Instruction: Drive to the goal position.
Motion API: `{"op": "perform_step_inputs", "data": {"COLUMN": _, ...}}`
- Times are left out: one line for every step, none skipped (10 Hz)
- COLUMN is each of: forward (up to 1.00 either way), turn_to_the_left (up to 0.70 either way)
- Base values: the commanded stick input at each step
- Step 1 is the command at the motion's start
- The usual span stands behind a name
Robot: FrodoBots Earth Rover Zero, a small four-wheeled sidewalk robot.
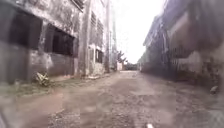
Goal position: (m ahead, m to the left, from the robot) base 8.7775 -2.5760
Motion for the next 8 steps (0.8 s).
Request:
{"op": "perform_step_inputs", "data": {"forward": 0.70, "turn_to_the_left": -0.30}}
{"op": "perform_step_inputs", "data": {"forward": 0.70, "turn_to_the_left": -0.35}}
{"op": "perform_step_inputs", "data": {"forward": 0.70, "turn_to_the_left": -0.35}}
{"op": "perform_step_inputs", "data": {"forward": 0.70, "turn_to_the_left": -0.35}}
{"op": "perform_step_inputs", "data": {"forward": 0.70, "turn_to_the_left": -0.35}}
{"op": "perform_step_inputs", "data": {"forward": 0.70, "turn_to_the_left": -0.35}}
{"op": "perform_step_inputs", "data": {"forward": 0.70, "turn_to_the_left": -0.35}}
{"op": "perform_step_inputs", "data": {"forward": 0.70, "turn_to_the_left": -0.35}}
